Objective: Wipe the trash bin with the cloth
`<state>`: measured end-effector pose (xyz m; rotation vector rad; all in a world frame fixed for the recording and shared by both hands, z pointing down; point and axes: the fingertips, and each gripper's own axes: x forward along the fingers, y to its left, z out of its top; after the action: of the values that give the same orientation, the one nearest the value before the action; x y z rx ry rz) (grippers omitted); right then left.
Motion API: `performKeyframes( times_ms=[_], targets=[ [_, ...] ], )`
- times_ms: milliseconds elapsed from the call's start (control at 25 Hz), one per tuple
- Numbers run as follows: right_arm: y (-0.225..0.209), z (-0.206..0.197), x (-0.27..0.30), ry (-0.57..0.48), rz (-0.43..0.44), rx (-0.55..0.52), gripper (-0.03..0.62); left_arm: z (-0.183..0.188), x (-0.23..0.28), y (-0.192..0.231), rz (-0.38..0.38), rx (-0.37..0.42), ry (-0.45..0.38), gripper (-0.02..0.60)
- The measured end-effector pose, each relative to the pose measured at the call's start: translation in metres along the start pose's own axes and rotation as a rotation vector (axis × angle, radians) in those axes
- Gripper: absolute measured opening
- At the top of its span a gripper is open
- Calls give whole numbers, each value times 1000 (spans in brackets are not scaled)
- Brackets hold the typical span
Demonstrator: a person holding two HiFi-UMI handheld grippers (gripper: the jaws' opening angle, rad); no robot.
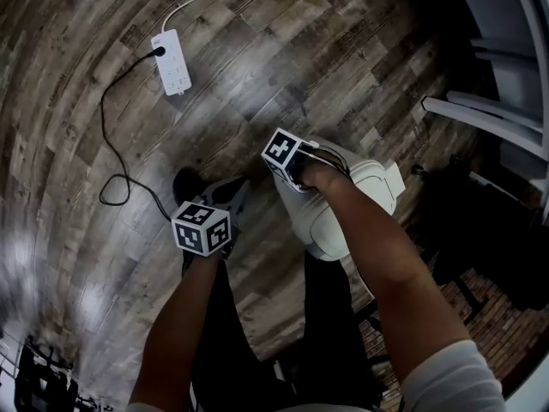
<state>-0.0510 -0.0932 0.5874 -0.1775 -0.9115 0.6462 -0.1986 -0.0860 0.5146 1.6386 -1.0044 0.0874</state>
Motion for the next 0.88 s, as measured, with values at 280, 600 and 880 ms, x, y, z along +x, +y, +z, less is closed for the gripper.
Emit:
performKeyframes(
  times_ms=[280, 600, 880],
  targets=[
    [38, 13, 18, 33, 21, -8, 94, -9, -14, 15, 18, -34, -9, 8],
    [103, 27, 52, 59, 163, 29, 94, -12, -38, 40, 45, -66, -26, 8],
    [145, 55, 58, -38, 303, 12, 94, -14, -60, 69, 87, -95, -55, 8]
  ],
)
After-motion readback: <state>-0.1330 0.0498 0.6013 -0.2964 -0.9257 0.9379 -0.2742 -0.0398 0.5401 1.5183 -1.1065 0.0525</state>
